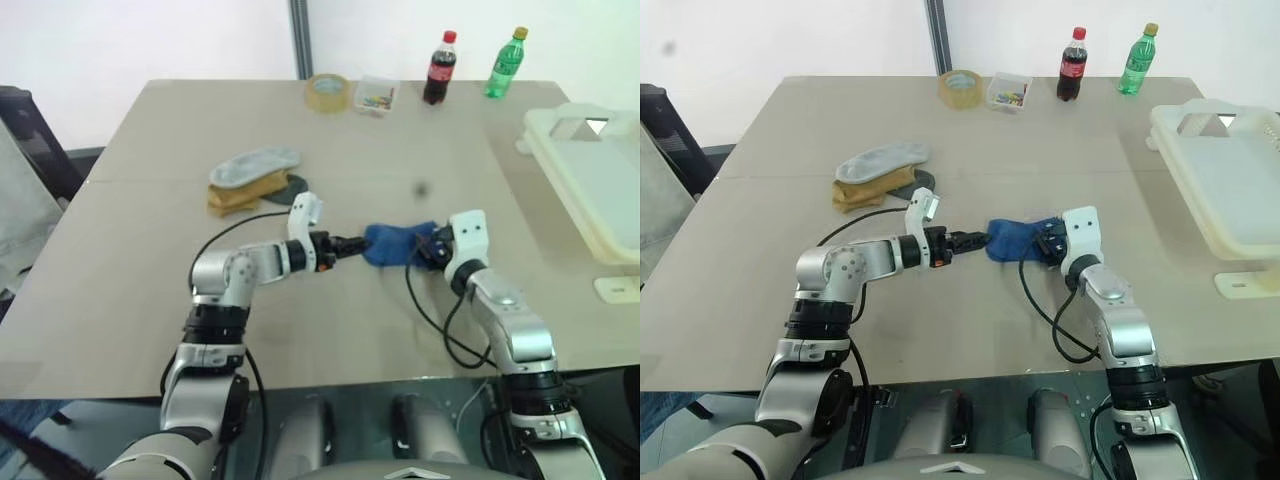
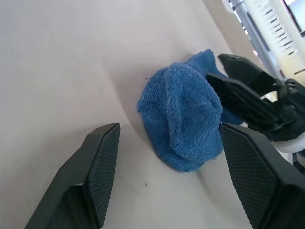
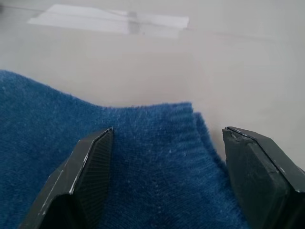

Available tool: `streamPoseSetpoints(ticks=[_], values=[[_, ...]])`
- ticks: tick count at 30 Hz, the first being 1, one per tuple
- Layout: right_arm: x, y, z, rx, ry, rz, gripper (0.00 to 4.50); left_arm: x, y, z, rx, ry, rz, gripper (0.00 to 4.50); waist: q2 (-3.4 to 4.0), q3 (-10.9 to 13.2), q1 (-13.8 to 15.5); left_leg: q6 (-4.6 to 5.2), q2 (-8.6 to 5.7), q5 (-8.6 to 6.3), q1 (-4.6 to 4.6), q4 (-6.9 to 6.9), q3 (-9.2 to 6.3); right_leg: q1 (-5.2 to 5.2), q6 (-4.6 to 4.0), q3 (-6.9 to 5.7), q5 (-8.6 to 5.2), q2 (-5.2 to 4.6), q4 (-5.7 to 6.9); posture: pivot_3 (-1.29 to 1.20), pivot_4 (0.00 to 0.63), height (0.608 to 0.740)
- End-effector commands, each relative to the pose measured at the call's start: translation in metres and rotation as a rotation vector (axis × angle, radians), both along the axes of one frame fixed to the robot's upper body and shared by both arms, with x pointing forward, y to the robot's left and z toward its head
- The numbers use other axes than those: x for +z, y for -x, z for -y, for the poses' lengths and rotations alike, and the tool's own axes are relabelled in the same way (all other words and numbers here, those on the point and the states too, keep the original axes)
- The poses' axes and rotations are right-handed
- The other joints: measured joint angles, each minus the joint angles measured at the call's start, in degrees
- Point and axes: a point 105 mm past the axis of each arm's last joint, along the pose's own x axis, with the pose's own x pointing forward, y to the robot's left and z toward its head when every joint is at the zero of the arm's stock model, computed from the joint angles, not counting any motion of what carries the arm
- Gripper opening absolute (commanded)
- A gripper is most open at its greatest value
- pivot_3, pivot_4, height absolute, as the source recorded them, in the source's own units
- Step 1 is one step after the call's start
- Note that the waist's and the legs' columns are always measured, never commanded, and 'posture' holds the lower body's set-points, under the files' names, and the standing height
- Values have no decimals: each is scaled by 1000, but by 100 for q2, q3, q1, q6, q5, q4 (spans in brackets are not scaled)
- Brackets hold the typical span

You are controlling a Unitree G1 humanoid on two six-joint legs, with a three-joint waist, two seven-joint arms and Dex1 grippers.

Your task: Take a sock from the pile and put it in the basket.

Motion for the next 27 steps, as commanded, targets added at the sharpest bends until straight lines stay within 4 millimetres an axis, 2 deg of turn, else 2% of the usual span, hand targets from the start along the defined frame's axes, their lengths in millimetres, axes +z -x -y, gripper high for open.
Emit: streamPoseSetpoints(ticks=[1, 5, 9, 13, 16, 21, 27], values=[[13, -5, -6, 13, -6, 67, 3709, -18, 9, 5, -13, -26, -69, 3535, 0, 0, 2, -1, 0, 0, 0, 0, 0, 0, 0, 0, 0, 0, 0, 0, 150, 740], [-3, -3, -4, -6, 22, 26, 3709, -23, 12, 9, 0, -20, -82, 3535, 2, -4, 3, 0, 1, 0, 2, 0, -1, 2, 0, -1, 0, -1, 1, 0, 150, 740], [-4, -1, -4, -4, 34, 30, 3709, -45, 18, 15, 8, -18, -166, 3535, 2, -6, 4, 0, 1, 0, 4, 0, -1, 5, 0, -1, 0, -1, 0, 0, 150, 740], [-2, -1, -1, -6, 52, 43, 3709, -50, 17, 25, 28, 19, -227, 3535, 16, -38, 42, 6, 0, -4, 33, 1, -8, 43, -2, -7, -3, -5, -8, 0, 150, 740], [-1, -1, -1, -7, 62, 49, 3709, -44, 14, 34, 40, 102, -258, 3535, 15, -38, 77, 9, -1, -5, 74, 1, -8, 88, -21, -8, -15, -11, -10, 0, 150, 740], [-4, 1, -5, 12, 87, 46, 3709, -26, 9, 46, 56, 329, -348, 3535, 14, -38, 85, 10, -1, -5, 80, 3, -8, 93, -21, -6, -15, -12, -8, 0, 150, 740], [-2, 1, -4, 13, 94, 52, 3709, -10, 21, 54, -25, 437, -387, 3535, 12, -36, 20, 9, -11, -5, 71, -3, -10, 83, -16, -6, -13, -9, -9, 0, 150, 740]])
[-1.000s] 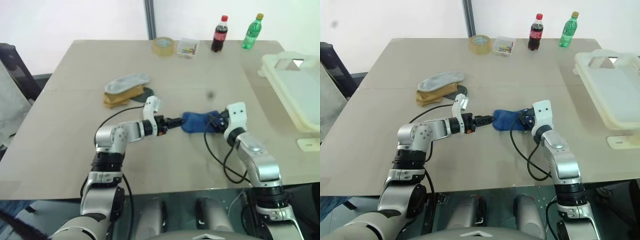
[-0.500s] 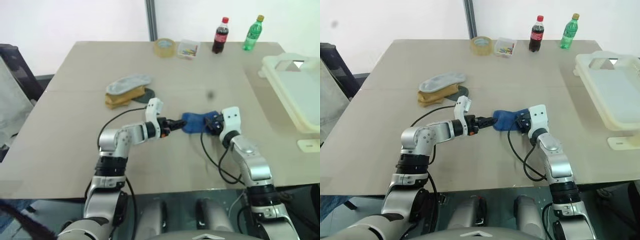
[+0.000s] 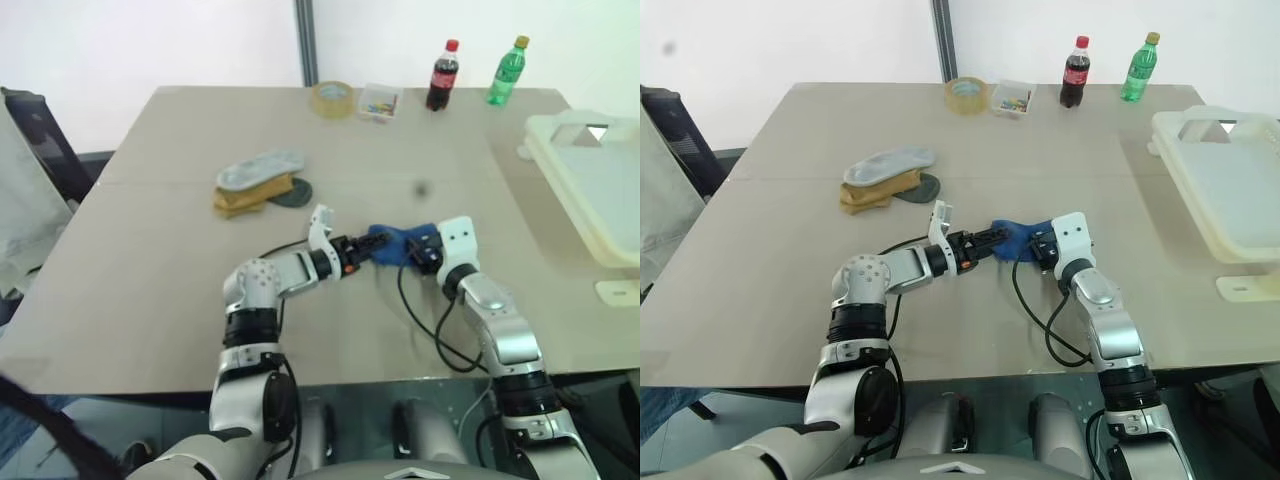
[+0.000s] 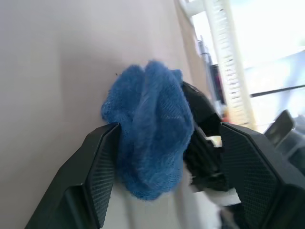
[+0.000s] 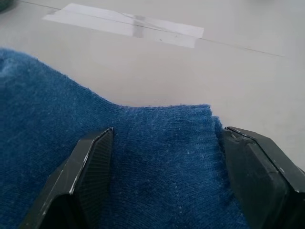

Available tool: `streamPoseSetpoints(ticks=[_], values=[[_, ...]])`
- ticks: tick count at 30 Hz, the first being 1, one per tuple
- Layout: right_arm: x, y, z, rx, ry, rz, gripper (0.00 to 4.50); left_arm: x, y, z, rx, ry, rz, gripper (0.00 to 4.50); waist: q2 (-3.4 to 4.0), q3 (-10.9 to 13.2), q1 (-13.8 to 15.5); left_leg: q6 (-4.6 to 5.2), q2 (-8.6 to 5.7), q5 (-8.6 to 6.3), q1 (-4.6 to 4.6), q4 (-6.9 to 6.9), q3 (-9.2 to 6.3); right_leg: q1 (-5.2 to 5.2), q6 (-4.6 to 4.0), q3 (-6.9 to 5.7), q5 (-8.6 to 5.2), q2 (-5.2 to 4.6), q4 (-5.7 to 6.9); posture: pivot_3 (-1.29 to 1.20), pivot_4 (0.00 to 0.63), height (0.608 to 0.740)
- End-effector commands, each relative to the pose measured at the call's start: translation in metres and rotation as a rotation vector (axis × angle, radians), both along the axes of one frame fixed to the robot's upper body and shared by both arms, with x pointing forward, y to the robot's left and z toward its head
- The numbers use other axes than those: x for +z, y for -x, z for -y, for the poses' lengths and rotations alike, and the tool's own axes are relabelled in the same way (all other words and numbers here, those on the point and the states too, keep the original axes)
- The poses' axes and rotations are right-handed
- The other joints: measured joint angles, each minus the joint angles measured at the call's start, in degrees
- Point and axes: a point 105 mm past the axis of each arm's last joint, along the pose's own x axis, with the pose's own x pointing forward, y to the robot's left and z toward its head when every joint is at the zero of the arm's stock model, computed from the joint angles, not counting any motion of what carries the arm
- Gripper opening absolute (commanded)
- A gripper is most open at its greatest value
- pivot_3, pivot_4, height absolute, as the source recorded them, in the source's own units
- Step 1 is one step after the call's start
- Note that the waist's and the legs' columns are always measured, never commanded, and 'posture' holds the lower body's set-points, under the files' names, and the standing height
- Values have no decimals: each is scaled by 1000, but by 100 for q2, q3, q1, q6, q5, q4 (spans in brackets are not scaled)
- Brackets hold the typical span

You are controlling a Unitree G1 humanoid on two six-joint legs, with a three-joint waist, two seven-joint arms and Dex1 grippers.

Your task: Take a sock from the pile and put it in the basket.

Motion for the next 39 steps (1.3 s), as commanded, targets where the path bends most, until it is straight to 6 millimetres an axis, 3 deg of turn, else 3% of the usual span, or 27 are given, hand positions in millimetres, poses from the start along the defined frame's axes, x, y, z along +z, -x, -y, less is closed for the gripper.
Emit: streamPoseSetpoints(ticks=[1, 14, 25, 32, 39], values=[[6, 0, 1, 2, 7, 25, 3709, 3, 14, 11, -74, 51, -27, 3535, -1, 1, -14, 0, 0, 0, 0, 0, 0, 0, 0, 0, 0, 0, 0, 0, 150, 740], [5, -1, -3, 9, 10, 24, 3709, 34, 0, 13, 2, 182, 81, 3535, -7, 8, -27, 0, 1, 0, -2, -1, 2, -4, -5, 1, -2, 0, -1, 0, 150, 740], [5, 1, -1, -6, 19, 24, 3709, 30, -8, 40, -40, 183, 68, 3535, -11, 11, -25, 0, 0, 0, -7, -2, 1, -10, -5, 1, -3, 0, -4, 0, 150, 740], [4, 5, -3, -5, 19, 22, 3709, 38, -15, 51, -45, 225, 105, 3535, -12, 11, -16, 0, -2, 0, -27, -2, -2, -26, -5, -1, -3, 0, -6, 0, 150, 740], [22, 20, -2, 52, 76, 37, 3709, 40, -13, 59, -71, 236, 117, 3535, -12, 12, -10, 0, -5, 0, -75, -1, -5, -72, 15, -3, 8, 0, -9, 0, 150, 740]])
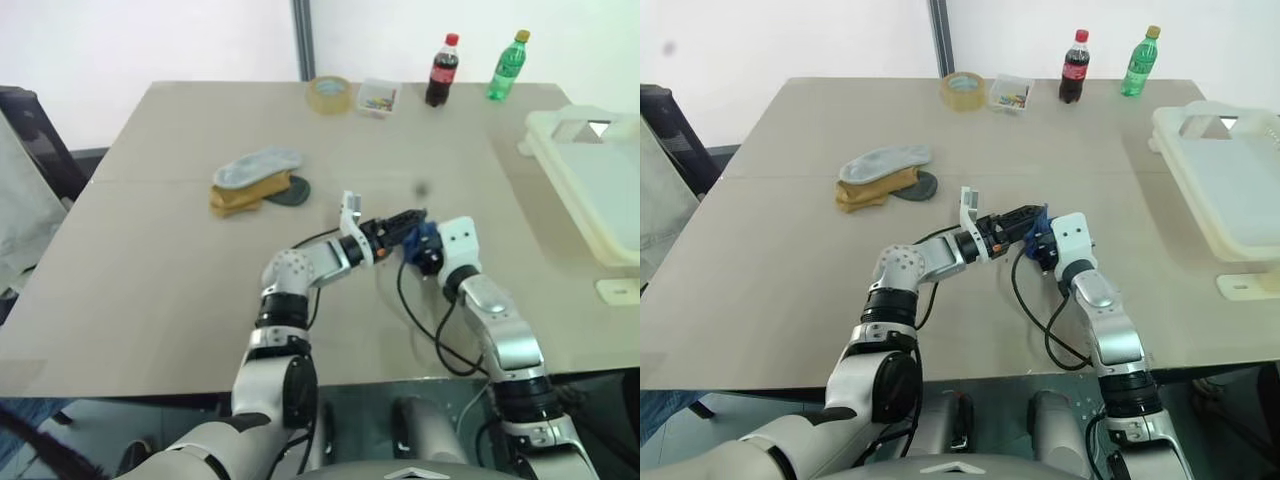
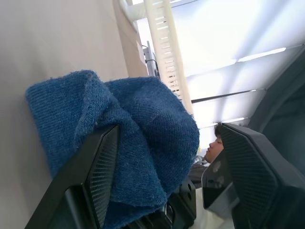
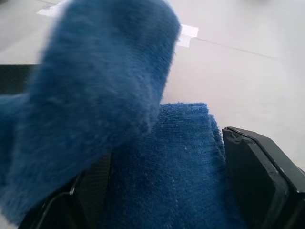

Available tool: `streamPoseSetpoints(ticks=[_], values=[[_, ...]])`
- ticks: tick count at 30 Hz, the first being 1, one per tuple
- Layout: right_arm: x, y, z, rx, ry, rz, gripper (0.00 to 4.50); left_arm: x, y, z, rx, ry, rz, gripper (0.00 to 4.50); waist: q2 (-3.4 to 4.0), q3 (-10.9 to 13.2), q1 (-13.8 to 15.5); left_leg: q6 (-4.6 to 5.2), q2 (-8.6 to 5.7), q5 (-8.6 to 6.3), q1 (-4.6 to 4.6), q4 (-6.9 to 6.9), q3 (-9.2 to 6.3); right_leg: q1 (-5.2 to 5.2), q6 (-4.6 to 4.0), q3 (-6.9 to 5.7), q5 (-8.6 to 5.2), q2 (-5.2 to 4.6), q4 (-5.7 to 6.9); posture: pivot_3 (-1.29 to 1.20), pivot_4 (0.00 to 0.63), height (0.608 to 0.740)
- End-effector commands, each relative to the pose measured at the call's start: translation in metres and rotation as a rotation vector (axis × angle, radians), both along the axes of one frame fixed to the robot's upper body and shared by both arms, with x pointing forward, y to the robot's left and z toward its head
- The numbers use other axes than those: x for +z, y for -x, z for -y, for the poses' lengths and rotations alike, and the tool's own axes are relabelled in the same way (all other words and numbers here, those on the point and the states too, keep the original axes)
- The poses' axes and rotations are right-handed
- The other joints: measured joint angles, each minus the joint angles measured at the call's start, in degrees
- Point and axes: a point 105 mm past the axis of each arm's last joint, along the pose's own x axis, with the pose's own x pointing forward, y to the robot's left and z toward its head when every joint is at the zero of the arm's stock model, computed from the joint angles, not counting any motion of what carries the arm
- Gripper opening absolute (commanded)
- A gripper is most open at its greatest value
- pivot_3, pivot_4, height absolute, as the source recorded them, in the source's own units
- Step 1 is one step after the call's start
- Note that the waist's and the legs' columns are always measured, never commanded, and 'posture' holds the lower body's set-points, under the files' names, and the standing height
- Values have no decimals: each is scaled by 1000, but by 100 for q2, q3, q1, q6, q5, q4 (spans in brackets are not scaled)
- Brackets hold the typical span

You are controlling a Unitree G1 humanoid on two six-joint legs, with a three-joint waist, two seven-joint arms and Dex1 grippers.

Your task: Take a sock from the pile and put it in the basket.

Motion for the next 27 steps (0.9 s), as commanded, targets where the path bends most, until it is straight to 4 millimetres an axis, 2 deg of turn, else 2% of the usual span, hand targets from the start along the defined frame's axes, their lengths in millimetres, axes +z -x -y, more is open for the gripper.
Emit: streamPoseSetpoints(ticks=[1, 4, 8, 12, 17, 20, 24, 27], values=[[20, 12, -4, 65, 35, 14, 3709, 13, 4, 11, -39, 33, 39, 3535, -1, 1, -1, 0, 0, 0, -3, 0, 0, -2, 1, -1, 0, 0, -2, 0, 150, 740], [31, 17, -1, 96, 116, 22, 3709, 14, 6, 11, -48, 31, 44, 3535, -2, 5, -4, 0, 0, 0, -5, 0, 3, -7, 1, 2, 0, 0, -2, 0, 150, 740], [38, 24, 16, 84, 199, -6, 3709, 12, 8, 12, -66, 14, 48, 3535, -2, 7, 8, 0, 0, 0, -5, 0, 0, -8, -6, -1, -4, 0, 1, 0, 150, 740], [44, 35, 26, 68, 118, -63, 3709, 14, 7, 15, -77, 12, 50, 3535, -5, 8, 8, 1, 0, 0, -6, 0, 0, -8, -12, 0, -7, 0, 1, 0, 150, 740], [43, 54, 35, 48, -73, -160, 3709, 11, 9, 27, -120, 3, 45, 3535, -6, 9, 30, 1, 0, -1, -8, 0, -1, -8, -11, -2, -7, 0, 0, 0, 150, 740], [44, 60, 30, 65, -160, -193, 4444, 11, 8, 32, -132, 3, 42, 3570, -6, 9, 25, 1, 0, 0, -8, 0, -1, -8, -11, -2, -6, 0, 1, 0, 150, 740], [52, 54, 25, 69, -210, -180, 4444, 12, 9, 35, -147, 5, 48, 3570, -6, 9, -2, 1, 0, -1, -7, 0, -1, -10, -14, -1, -8, 0, 2, 0, 150, 740], [45, 45, 29, 30, -193, -188, 4444, 12, 9, 36, -153, 5, 49, 3570, -5, 9, -1, 1, 0, 0, -7, 0, -1, -12, -12, -1, -7, 1, 6, 0, 150, 740]])
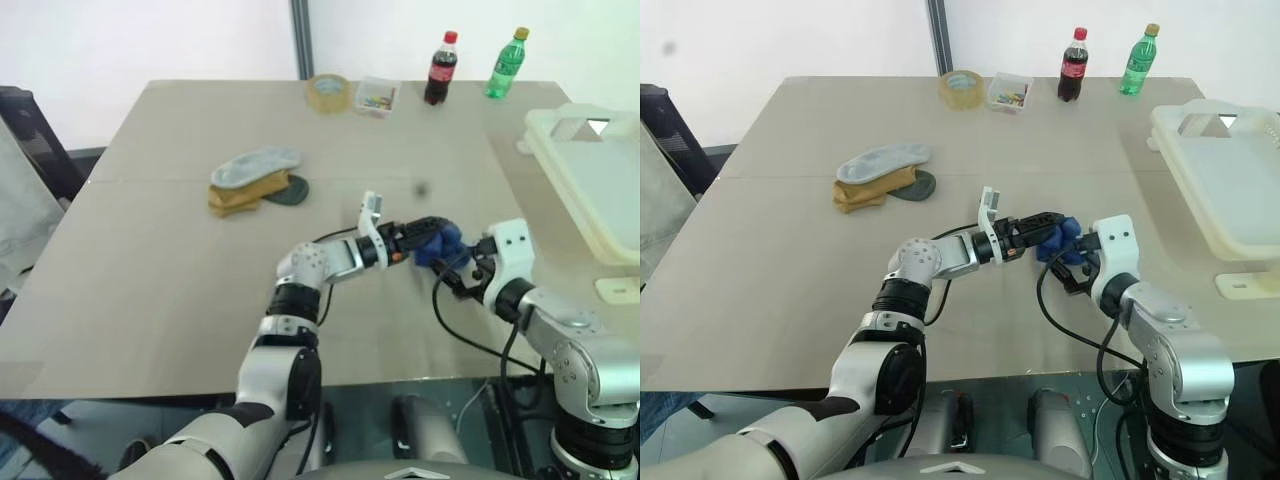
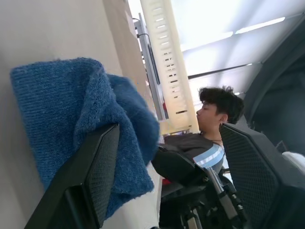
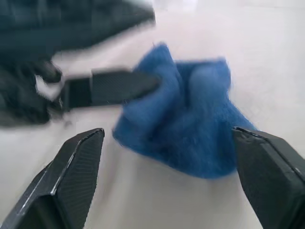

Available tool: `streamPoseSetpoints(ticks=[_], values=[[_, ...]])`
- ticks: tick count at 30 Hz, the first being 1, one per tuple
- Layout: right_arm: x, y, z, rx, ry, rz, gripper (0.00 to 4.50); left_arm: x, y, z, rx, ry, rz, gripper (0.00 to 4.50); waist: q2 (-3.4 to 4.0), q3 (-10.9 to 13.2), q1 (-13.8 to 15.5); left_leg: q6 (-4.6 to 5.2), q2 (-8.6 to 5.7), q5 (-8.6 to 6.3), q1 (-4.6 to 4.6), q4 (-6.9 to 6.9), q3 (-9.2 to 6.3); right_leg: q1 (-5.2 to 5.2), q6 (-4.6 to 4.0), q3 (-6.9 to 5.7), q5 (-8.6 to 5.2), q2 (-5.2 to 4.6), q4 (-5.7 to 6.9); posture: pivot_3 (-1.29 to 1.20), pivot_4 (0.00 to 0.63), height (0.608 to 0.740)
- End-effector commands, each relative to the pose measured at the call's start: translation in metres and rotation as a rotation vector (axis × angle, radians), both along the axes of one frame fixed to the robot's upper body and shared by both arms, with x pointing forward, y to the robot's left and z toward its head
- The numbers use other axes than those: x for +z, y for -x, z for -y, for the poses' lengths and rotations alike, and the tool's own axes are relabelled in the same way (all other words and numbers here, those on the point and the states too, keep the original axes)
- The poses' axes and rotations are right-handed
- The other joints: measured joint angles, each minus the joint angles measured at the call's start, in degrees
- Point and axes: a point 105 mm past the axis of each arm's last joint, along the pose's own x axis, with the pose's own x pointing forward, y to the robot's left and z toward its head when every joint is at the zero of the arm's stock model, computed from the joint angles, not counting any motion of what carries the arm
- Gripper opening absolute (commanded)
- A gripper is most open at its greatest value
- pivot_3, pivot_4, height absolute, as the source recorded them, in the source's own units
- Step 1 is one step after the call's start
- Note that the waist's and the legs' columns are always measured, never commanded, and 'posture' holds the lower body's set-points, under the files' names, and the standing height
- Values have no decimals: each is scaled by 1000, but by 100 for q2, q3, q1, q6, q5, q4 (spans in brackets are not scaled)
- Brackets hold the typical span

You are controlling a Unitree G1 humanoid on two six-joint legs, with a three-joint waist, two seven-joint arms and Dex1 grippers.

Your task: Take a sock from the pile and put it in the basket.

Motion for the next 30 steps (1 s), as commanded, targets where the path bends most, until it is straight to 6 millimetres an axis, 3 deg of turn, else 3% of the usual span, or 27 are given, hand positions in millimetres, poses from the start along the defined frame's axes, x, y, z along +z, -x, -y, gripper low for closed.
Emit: streamPoseSetpoints(ticks=[1, 9, 14, 18, 24, 30], values=[[0, -10, 9, -55, 31, 26, 4444, 12, 3, 10, -33, 34, 32, 3570, 0, 0, 1, 0, 0, 0, 0, 0, 0, 0, 0, 0, 0, 0, 0, 0, 150, 740], [-19, -23, 34, -188, 79, 17, 4444, 11, 4, 9, -37, 33, 33, 3570, 0, 0, 2, 1, -4, -1, -5, 0, 1, -2, 14, 2, 8, -1, -2, 0, 150, 740], [-14, -28, 40, -242, 46, 53, 4444, 15, 7, 7, -46, 35, 66, 3570, 0, 0, 0, 1, -3, 0, -4, 0, 2, -3, 15, 3, 8, 0, 1, 0, 150, 740], [-15, -28, 39, -275, -28, 33, 4444, 30, 20, -1, -99, 95, 181, 3570, 2, 0, -8, 1, -3, 0, -5, -1, 3, -4, 15, 4, 8, 0, 0, 0, 150, 740], [-6, -33, 41, -342, -116, 54, 4444, 17, 5, -8, -27, 30, 134, 3570, 2, -1, 1, 1, -1, 0, -4, 0, 4, -5, 15, 4, 9, 0, 4, 0, 150, 740], [6, -38, 43, -365, -163, 105, 4444, 18, 3, 0, -40, 24, 155, 3570, 2, -1, 2, 2, -2, 0, -7, 1, 4, -6, 16, 5, 9, 0, 2, 0, 150, 740]])
